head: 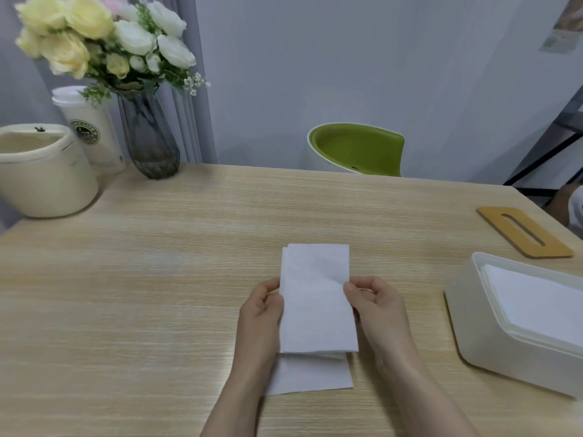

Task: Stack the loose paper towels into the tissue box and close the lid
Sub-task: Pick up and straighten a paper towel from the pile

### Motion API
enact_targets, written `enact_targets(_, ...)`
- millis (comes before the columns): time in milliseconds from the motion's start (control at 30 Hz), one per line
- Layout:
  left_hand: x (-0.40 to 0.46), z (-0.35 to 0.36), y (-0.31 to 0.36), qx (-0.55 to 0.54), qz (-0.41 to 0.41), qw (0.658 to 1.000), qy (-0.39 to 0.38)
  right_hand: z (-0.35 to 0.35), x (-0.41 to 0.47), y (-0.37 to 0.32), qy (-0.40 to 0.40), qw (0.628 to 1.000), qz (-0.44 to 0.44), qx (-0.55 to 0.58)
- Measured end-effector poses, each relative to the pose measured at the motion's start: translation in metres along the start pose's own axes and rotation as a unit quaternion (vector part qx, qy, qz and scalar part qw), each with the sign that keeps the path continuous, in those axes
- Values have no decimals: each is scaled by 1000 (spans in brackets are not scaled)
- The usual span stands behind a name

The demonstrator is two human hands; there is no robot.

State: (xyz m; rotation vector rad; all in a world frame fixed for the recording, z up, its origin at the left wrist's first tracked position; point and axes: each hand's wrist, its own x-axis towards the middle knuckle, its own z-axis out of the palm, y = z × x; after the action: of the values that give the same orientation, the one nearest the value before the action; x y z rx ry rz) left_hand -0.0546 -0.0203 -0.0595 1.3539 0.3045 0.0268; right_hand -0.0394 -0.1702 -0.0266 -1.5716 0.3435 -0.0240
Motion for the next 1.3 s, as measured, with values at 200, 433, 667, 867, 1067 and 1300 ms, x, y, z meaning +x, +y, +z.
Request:
enact_targets(200,2,-3,0,-35,-10,999,-24,5,0,2,15,999,-18,-24)
enact_targets(433,0,-4,0,-67,-19,996,-46,7,-2,6,20,999,-24,-29)
enact_targets(667,-1,-4,1,-102,-27,993,-54,5,-2,8,26,999,-36,-31)
enact_targets(867,-2,-4,2,-117,-23,992,-50,4,-1,9,37,996,-60,-53)
enact_targets(1067,-1,-5,1,-115,-24,992,-46,-3,0,11,-1,998,-19,-60)
enact_targets(1300,0,-5,-1,-86,-20,995,-40,-9,0,13,-62,997,8,-56)
